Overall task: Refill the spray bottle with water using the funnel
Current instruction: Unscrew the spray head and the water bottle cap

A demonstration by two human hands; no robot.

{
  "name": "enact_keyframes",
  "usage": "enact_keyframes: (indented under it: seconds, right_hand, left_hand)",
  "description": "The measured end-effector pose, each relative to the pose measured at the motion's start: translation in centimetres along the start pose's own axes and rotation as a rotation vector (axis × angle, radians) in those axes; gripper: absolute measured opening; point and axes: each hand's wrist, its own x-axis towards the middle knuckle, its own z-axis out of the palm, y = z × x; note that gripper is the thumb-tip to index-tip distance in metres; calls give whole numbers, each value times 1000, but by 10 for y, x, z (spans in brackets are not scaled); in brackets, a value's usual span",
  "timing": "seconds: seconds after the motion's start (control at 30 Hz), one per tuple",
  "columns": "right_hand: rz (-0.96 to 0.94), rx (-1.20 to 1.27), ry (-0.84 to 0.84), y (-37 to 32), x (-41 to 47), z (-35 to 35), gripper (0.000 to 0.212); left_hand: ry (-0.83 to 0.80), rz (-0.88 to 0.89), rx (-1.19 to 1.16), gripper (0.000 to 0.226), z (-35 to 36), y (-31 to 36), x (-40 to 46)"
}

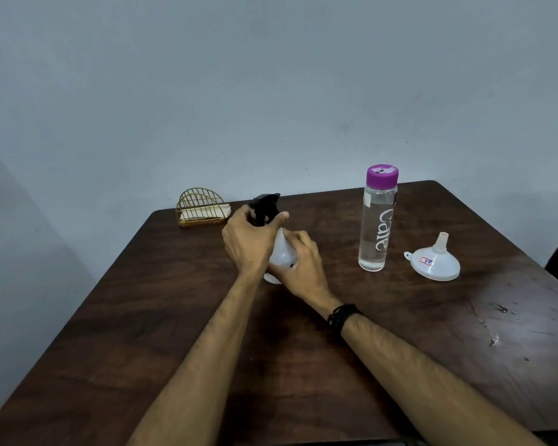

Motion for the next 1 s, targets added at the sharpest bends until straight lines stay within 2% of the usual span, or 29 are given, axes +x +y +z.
enact_keyframes:
  seconds: [0.07, 0.13, 0.2, 0.27, 0.33, 0.4, 0.43, 0.5, 0.6, 0.7, 0.83, 1.0]
  right_hand:
    - [-3, -1, -10, 0, 0, -2, 92]
    - [-13, 7, 2, 1, 1, -3, 86]
    - [-36, -3, 25, 2, 1, -1, 81]
    - [-58, -12, 43, 1, 0, -1, 77]
    - [-67, -24, 44, 1, 0, -2, 76]
    - [-68, -32, 36, 2, 0, -3, 75]
    - [-66, -32, 33, 2, 0, -3, 74]
    - [-58, -31, 33, 3, 1, -3, 73]
    - [-47, -25, 34, 4, 2, -2, 75]
    - [-43, -37, 26, 5, 3, -2, 71]
    - [-40, -27, 55, 5, 3, -2, 73]
    - [-19, -59, 23, 3, 1, -1, 80]
  left_hand:
    - [-64, 12, -97, 51, -1, -1, -7]
    - [-38, -7, -218, 56, -6, -6, -14]
    - [56, -108, -367, 58, -11, -15, -12]
    - [41, -246, -435, 43, -13, -21, 1]
    - [-231, -304, -413, 26, -16, -25, 16]
    - [-583, -267, -375, 30, -17, -26, 25]
    - [-696, -254, -383, 32, -16, -27, 29]
    - [-771, -231, -413, 30, -16, -30, 32]
    - [-729, -202, -493, 24, -14, -38, 30]
    - [-609, -203, -569, 26, -9, -43, 23]
    - [-458, -232, -597, 14, -2, -36, 17]
    - [-372, -276, -559, 41, 3, -29, 18]
